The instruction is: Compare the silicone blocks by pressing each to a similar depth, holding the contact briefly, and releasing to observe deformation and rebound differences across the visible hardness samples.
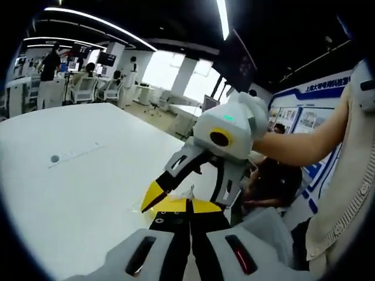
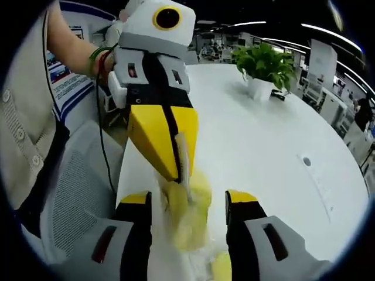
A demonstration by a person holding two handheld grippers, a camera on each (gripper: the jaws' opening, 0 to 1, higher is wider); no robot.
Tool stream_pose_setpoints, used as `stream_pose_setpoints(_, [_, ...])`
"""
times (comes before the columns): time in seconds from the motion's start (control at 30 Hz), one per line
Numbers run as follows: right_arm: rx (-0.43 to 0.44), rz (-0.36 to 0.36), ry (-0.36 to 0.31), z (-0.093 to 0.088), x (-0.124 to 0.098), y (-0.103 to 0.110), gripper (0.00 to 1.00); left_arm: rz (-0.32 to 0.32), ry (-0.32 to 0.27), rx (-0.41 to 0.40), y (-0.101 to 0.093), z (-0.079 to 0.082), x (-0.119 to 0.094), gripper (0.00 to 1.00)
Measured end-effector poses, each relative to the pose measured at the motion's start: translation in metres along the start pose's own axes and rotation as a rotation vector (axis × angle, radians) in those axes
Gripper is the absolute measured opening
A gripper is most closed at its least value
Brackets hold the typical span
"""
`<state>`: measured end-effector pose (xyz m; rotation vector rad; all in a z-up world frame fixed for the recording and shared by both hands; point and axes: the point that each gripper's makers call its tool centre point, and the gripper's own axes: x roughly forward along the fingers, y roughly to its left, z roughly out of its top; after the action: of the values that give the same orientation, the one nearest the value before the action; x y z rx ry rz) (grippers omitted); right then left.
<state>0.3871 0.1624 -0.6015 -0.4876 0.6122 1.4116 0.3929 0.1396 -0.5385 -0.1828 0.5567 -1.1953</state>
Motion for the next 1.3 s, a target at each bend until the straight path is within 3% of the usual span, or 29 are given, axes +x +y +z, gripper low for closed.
stream_pose_setpoints(0.4, [0.061,-0.102,-0.087,0.002,-0.021,0.006,0.54,0.013,-0.007,-0.040,0.004,-0.007,-0.005,0.00])
stream_pose_setpoints(0.57, [0.110,-0.210,-0.179,0.008,-0.040,0.001,0.54,0.032,-0.011,-0.056,0.010,-0.011,-0.007,0.00])
stream_pose_setpoints(0.7, [0.152,-0.250,-0.208,0.005,-0.052,0.005,0.55,0.053,-0.014,-0.069,0.017,-0.016,-0.008,0.00])
stream_pose_setpoints(0.87, [0.225,-0.299,-0.242,-0.007,-0.061,0.009,0.56,0.089,-0.017,-0.114,0.029,-0.022,-0.008,0.00])
stream_pose_setpoints(1.0, [0.271,-0.317,-0.231,-0.020,-0.063,0.014,0.57,0.125,-0.019,-0.123,0.040,-0.027,-0.007,0.00])
stream_pose_setpoints(1.3, [0.336,-0.364,-0.225,-0.042,-0.075,0.023,0.59,0.143,-0.041,-0.185,0.056,-0.035,-0.003,0.00])
